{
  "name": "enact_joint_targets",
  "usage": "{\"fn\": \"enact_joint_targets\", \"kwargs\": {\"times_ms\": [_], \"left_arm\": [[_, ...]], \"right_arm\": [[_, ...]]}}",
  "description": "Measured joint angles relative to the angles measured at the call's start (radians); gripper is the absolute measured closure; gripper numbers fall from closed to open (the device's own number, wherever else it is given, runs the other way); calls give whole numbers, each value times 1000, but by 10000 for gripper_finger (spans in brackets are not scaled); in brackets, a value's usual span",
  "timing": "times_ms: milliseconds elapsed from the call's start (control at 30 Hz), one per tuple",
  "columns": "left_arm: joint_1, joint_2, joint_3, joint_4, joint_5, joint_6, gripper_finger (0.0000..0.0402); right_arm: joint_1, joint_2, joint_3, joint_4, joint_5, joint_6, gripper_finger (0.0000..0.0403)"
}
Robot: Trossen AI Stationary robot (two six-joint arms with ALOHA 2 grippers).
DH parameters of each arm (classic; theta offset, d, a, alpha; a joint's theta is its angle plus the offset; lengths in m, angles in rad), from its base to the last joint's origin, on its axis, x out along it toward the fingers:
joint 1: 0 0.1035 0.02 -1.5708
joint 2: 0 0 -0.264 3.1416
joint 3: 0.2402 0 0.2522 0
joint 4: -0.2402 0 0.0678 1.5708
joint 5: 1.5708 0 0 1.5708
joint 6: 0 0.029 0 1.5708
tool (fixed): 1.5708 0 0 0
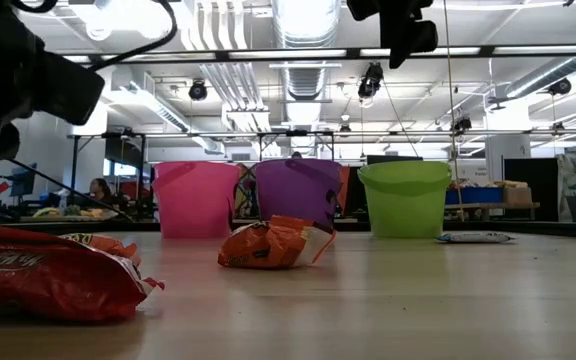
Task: Organize candy in baskets
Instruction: Put the orange chocolate into the violet bucket
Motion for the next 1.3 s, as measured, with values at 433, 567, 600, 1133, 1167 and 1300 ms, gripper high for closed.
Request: {"fn": "enact_joint_targets", "kwargs": {"times_ms": [433,567,600,1133,1167,1300], "left_arm": [[-6,135,-3,108,-1,-2,212],[-7,159,0,153,0,4,221],[-7,162,0,153,0,3,227],[-7,169,57,75,-5,50,396],[-7,167,66,61,-5,61,396],[-6,144,118,-11,-17,126,393]], "right_arm": [[10,0,0,2,16,17,220],[10,0,0,1,16,18,220],[10,0,0,1,16,18,220],[31,1,-1,1,60,6,220],[33,1,-1,1,66,5,220],[36,1,-1,3,67,-12,220]]}}
